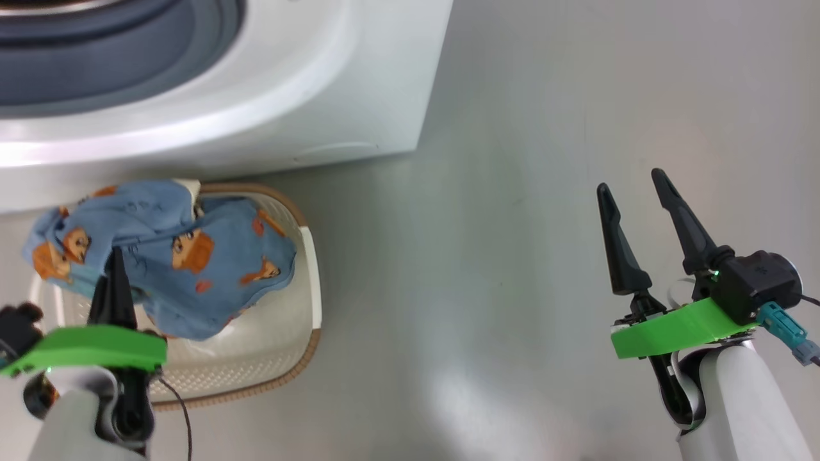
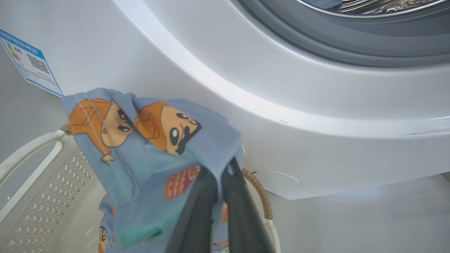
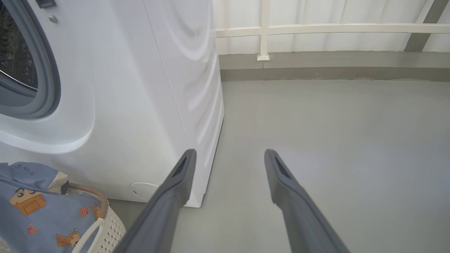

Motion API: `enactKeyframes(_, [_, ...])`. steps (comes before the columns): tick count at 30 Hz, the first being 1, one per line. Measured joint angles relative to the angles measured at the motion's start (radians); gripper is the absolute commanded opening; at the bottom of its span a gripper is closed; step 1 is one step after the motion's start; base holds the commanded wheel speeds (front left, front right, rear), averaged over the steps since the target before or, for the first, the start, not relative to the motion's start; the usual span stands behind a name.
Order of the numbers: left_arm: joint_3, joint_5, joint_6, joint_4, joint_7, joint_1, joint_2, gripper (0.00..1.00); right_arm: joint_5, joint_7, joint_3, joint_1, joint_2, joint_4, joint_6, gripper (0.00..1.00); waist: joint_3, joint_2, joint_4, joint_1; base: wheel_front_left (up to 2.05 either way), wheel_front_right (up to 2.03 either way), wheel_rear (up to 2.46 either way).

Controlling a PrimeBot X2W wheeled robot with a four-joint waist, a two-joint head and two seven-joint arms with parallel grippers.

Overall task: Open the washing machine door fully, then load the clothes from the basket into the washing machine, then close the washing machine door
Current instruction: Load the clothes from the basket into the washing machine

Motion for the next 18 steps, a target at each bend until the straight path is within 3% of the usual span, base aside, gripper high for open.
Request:
enactKeyframes(8, [0.101, 0.101, 0.000, -0.168, 0.000, 0.153, -0.060, 0.00, 0.001, 0.000, 0.003, 0.045, -0.006, 0.040, 0.000, 1.00, -0.123, 0.0000, 0.017, 0.0000, 0.00, 0.00, 0.00])
enactKeyframes(18, [0.169, 0.220, 0.000, -0.372, 0.000, 0.302, -0.086, 0.00, 0.005, 0.000, 0.011, 0.097, -0.010, 0.079, 0.000, 1.00, -0.280, 0.0000, 0.033, 0.0000, 0.00, 0.00, 0.00])
